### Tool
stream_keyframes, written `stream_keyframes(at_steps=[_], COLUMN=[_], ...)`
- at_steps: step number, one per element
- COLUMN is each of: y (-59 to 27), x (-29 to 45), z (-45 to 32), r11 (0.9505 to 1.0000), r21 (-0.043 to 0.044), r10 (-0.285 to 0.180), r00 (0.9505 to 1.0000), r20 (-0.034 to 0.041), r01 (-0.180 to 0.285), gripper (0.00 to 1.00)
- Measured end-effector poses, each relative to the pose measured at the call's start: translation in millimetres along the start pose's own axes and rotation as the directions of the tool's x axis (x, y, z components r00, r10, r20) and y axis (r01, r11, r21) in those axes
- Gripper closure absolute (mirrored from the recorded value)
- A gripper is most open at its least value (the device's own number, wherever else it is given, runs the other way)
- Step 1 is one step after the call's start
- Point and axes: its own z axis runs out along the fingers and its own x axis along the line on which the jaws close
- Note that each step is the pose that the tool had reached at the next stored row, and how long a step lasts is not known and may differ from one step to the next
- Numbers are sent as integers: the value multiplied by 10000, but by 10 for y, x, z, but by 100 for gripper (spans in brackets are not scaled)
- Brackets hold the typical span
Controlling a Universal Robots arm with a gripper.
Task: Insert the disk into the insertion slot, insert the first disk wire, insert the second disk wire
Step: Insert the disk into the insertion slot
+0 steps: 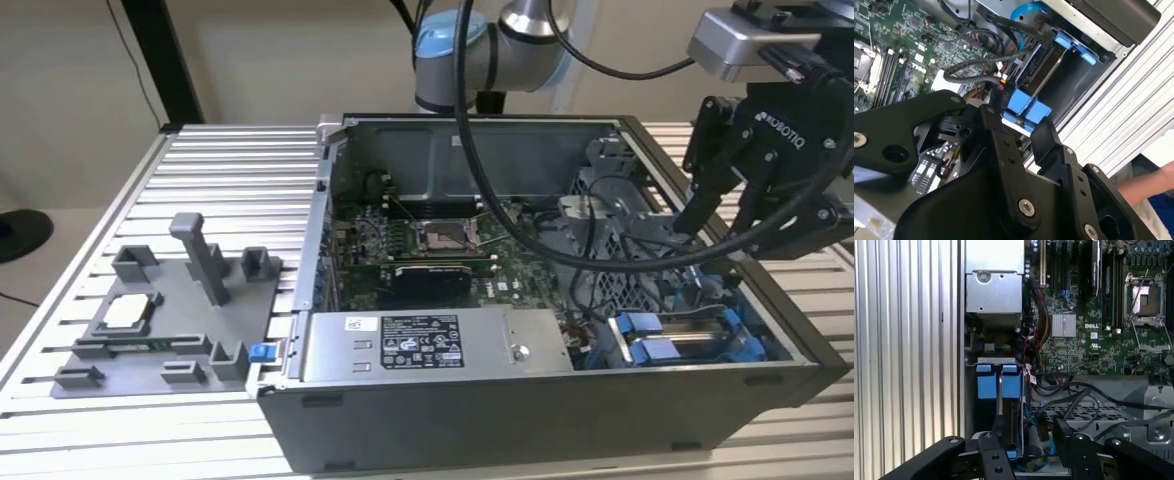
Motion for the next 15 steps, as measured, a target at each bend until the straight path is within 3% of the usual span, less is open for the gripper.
stream_keyframes(at_steps=[7,11,14,15], y=[32,55,58,61], x=[-161,-225,-236,-246], z=[15,25,29,34], r11=[9996,9985,9976,9971], r21=[279,553,685,765], r10=[-10,-30,-47,-57], r00=[10000,10000,10000,10000], r20=[7,12,14,15], r01=[10,29,45,56], gripper=[0,0,0,0])
